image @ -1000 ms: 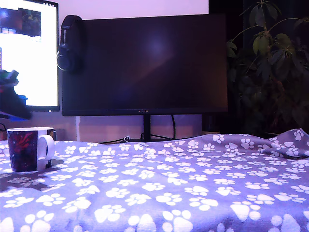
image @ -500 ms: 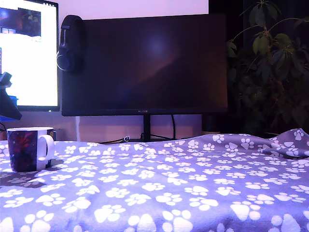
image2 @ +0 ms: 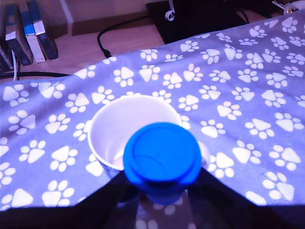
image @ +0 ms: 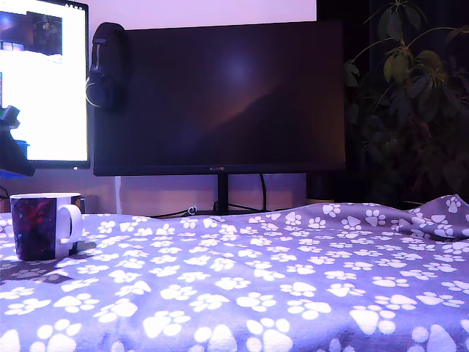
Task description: Pick up the coffee capsules on the table and drop them inside the coffee cup
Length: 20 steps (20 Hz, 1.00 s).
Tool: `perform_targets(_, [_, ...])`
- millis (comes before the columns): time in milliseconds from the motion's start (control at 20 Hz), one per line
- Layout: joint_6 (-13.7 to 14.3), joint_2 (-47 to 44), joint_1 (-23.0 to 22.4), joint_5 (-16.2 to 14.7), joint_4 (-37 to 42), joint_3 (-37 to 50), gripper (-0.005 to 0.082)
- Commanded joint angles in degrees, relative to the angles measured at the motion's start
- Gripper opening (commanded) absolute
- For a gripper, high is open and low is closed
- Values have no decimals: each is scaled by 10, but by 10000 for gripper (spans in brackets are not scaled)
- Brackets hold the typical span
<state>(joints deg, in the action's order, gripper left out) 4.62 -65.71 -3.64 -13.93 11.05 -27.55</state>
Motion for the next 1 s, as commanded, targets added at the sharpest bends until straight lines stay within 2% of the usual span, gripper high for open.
perform_targets(0, [-10,-6,2,-1,2,-26,87])
perform_targets(600, [-16,-195,2,-1,-209,-252,87])
perform_targets(950, [-16,-213,2,1,-253,-268,87])
